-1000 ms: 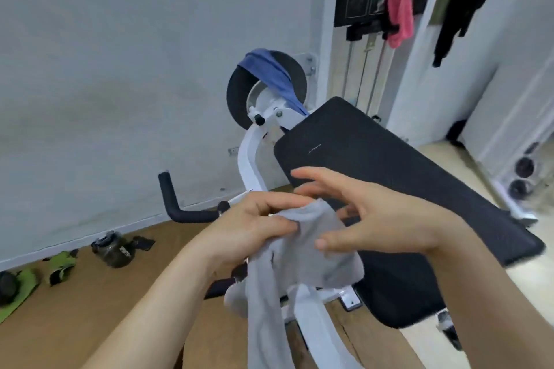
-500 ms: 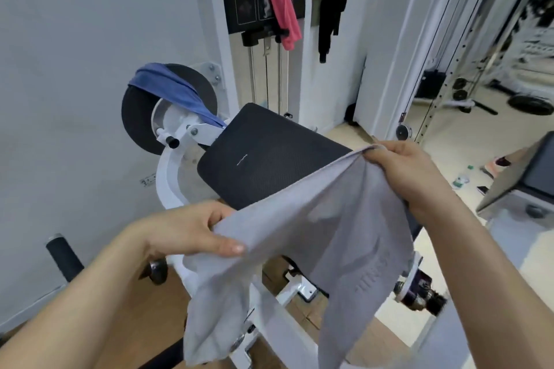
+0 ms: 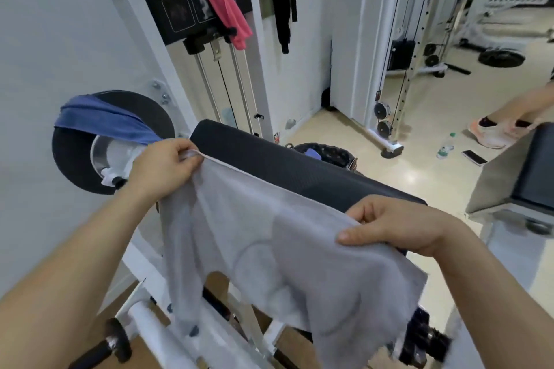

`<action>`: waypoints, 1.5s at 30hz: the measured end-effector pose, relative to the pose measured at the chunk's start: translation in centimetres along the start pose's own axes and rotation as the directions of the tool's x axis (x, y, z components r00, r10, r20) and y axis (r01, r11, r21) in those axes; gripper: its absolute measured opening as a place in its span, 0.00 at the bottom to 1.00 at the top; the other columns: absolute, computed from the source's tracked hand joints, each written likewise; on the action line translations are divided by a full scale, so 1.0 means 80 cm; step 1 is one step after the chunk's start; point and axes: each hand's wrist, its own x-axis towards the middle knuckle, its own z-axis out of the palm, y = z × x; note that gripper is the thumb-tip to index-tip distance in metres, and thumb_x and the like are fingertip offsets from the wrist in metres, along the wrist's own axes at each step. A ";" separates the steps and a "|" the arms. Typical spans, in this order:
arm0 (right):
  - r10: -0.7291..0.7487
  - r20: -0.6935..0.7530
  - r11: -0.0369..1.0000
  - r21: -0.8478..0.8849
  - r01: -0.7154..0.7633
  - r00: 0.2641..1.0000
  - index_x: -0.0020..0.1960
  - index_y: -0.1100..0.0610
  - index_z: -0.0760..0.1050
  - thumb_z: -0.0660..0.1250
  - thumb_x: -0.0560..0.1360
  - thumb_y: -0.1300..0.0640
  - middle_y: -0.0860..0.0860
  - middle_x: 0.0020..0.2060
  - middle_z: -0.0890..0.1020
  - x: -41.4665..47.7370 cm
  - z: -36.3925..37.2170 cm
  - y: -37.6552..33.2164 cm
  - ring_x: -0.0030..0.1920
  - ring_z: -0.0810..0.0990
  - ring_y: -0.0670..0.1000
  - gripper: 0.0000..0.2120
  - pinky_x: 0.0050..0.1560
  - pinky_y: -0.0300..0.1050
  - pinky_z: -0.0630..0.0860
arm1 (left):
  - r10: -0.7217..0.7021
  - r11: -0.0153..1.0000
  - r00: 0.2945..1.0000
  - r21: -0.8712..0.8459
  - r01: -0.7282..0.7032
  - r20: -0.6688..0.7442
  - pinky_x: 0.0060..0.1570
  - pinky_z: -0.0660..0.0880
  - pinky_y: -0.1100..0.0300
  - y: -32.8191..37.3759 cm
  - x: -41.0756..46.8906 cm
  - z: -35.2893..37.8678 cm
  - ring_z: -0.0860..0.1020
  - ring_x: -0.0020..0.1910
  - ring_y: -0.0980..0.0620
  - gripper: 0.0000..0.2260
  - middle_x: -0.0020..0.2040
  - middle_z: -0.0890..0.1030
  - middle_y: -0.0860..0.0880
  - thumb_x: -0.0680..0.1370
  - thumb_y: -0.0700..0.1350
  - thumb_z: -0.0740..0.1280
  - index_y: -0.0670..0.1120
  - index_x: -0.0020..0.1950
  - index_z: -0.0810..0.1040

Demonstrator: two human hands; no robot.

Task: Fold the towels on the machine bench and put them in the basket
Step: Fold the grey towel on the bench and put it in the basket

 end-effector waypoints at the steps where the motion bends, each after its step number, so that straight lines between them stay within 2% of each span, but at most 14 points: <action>1: 0.030 -0.075 0.999 -0.025 -0.032 0.997 0.48 0.62 0.83 0.68 0.75 0.56 0.57 0.42 0.86 0.005 -0.011 0.004 0.40 0.85 0.53 0.10 0.40 0.44 0.81 | 0.042 0.999 0.999 0.002 -0.042 -0.011 0.47 0.75 0.51 0.001 0.025 0.015 0.78 0.48 0.47 0.04 0.44 0.81 0.52 0.76 0.48 0.65 0.56 0.43 0.78; 3: 0.077 -0.362 0.983 -0.125 -0.131 0.929 0.46 0.60 0.84 0.71 0.74 0.52 0.57 0.42 0.86 0.018 -0.031 0.020 0.41 0.84 0.55 0.11 0.46 0.50 0.79 | 0.107 0.992 0.994 0.062 -0.108 0.011 0.47 0.73 0.52 0.006 0.074 0.057 0.77 0.52 0.42 0.05 0.48 0.80 0.48 0.76 0.47 0.65 0.53 0.47 0.81; 6: 0.100 -0.744 0.892 -0.227 -0.390 0.661 0.40 0.60 0.81 0.71 0.72 0.51 0.58 0.37 0.83 0.040 -0.053 0.052 0.36 0.77 0.52 0.11 0.39 0.46 0.73 | 0.191 0.974 0.979 0.111 -0.198 0.067 0.52 0.72 0.49 0.030 0.131 0.122 0.74 0.56 0.38 0.09 0.52 0.78 0.42 0.76 0.47 0.65 0.50 0.53 0.82; 9: 0.078 -0.876 0.807 -0.224 -0.546 0.475 0.38 0.55 0.78 0.68 0.71 0.51 0.51 0.36 0.81 0.057 -0.056 0.067 0.41 0.78 0.54 0.08 0.38 0.46 0.72 | 0.111 0.993 0.993 0.046 -0.112 0.025 0.58 0.66 0.43 0.062 0.134 0.171 0.68 0.62 0.39 0.13 0.59 0.75 0.42 0.75 0.44 0.66 0.50 0.60 0.78; 12: -0.015 -0.916 0.752 -0.275 -0.599 0.401 0.44 0.50 0.78 0.68 0.73 0.46 0.48 0.40 0.81 0.063 -0.051 0.073 0.44 0.77 0.54 0.08 0.41 0.46 0.74 | 0.362 0.911 0.931 -0.231 -0.341 0.052 0.49 0.73 0.49 0.103 0.052 0.201 0.75 0.52 0.41 0.11 0.52 0.75 0.45 0.73 0.41 0.67 0.49 0.54 0.78; 15: -0.068 -0.906 0.719 -0.335 -0.609 0.418 0.44 0.51 0.76 0.68 0.72 0.42 0.47 0.38 0.79 0.059 -0.058 0.074 0.42 0.76 0.53 0.12 0.41 0.46 0.74 | 0.648 0.732 0.737 -0.423 -0.534 0.192 0.36 0.76 0.55 0.130 -0.075 0.213 0.78 0.40 0.48 0.06 0.43 0.76 0.52 0.73 0.52 0.62 0.54 0.47 0.74; 18: -0.045 -0.846 0.769 -0.368 -0.523 0.531 0.48 0.48 0.77 0.71 0.72 0.45 0.43 0.35 0.76 0.041 -0.070 0.073 0.40 0.74 0.49 0.09 0.37 0.43 0.70 | 0.693 0.703 0.663 -0.467 -0.536 0.283 0.31 0.74 0.60 0.147 -0.166 0.236 0.78 0.36 0.53 0.08 0.41 0.75 0.55 0.72 0.57 0.63 0.54 0.45 0.74; 20: -0.029 -0.805 0.787 -0.384 -0.483 0.592 0.52 0.48 0.79 0.70 0.73 0.53 0.43 0.36 0.77 0.029 -0.077 0.076 0.39 0.75 0.48 0.08 0.40 0.44 0.73 | 0.677 0.726 0.670 -0.432 -0.536 0.306 0.26 0.70 0.64 0.160 -0.199 0.247 0.77 0.31 0.58 0.11 0.38 0.76 0.58 0.70 0.60 0.62 0.53 0.39 0.73; 23: -0.087 -0.809 0.778 -0.420 -0.468 0.581 0.52 0.50 0.81 0.68 0.74 0.59 0.45 0.38 0.79 0.026 -0.082 0.085 0.41 0.76 0.49 0.09 0.43 0.44 0.74 | 0.675 0.738 0.667 -0.308 -0.600 0.317 0.21 0.65 0.67 0.178 -0.220 0.252 0.73 0.25 0.59 0.18 0.31 0.74 0.58 0.67 0.66 0.58 0.52 0.31 0.72; 30: -0.175 -0.829 0.771 -0.451 -0.449 0.531 0.47 0.51 0.81 0.71 0.73 0.53 0.45 0.37 0.78 0.033 -0.093 0.089 0.43 0.76 0.50 0.04 0.43 0.43 0.71 | 0.626 0.780 0.733 -0.203 -0.593 0.266 0.19 0.65 0.64 0.204 -0.234 0.246 0.74 0.24 0.53 0.12 0.30 0.75 0.55 0.68 0.57 0.60 0.51 0.31 0.73; 36: -0.285 -0.746 0.586 -0.633 -0.507 0.602 0.49 0.55 0.79 0.62 0.75 0.63 0.52 0.44 0.77 0.022 -0.094 0.099 0.45 0.74 0.55 0.09 0.39 0.46 0.65 | 0.654 0.755 0.700 -0.291 -0.587 0.287 0.22 0.67 0.64 0.212 -0.242 0.239 0.73 0.26 0.56 0.11 0.31 0.75 0.56 0.71 0.56 0.61 0.51 0.33 0.73; 38: -0.304 -0.745 0.517 -0.653 -0.554 0.594 0.50 0.54 0.78 0.61 0.73 0.65 0.51 0.44 0.77 0.020 -0.092 0.102 0.47 0.76 0.57 0.11 0.40 0.47 0.67 | 0.678 0.735 0.664 -0.319 -0.599 0.315 0.25 0.69 0.63 0.213 -0.243 0.241 0.75 0.30 0.55 0.12 0.33 0.76 0.55 0.72 0.56 0.60 0.51 0.35 0.75; 41: -0.240 -0.757 0.455 -0.640 -0.619 0.607 0.57 0.53 0.76 0.60 0.71 0.65 0.52 0.49 0.78 0.019 -0.087 0.095 0.52 0.75 0.57 0.17 0.44 0.49 0.70 | 0.678 0.734 0.617 -0.406 -0.544 0.400 0.40 0.76 0.56 0.205 -0.240 0.238 0.77 0.44 0.51 0.15 0.44 0.78 0.53 0.75 0.57 0.54 0.51 0.46 0.77; 45: -0.242 -0.748 0.491 -0.644 -0.588 0.617 0.61 0.55 0.74 0.58 0.69 0.67 0.53 0.53 0.77 0.024 -0.073 0.065 0.55 0.74 0.58 0.23 0.50 0.52 0.74 | 0.579 0.773 0.729 -0.531 -0.347 0.366 0.46 0.72 0.64 0.171 -0.227 0.218 0.76 0.46 0.58 0.14 0.47 0.79 0.56 0.75 0.54 0.57 0.54 0.53 0.79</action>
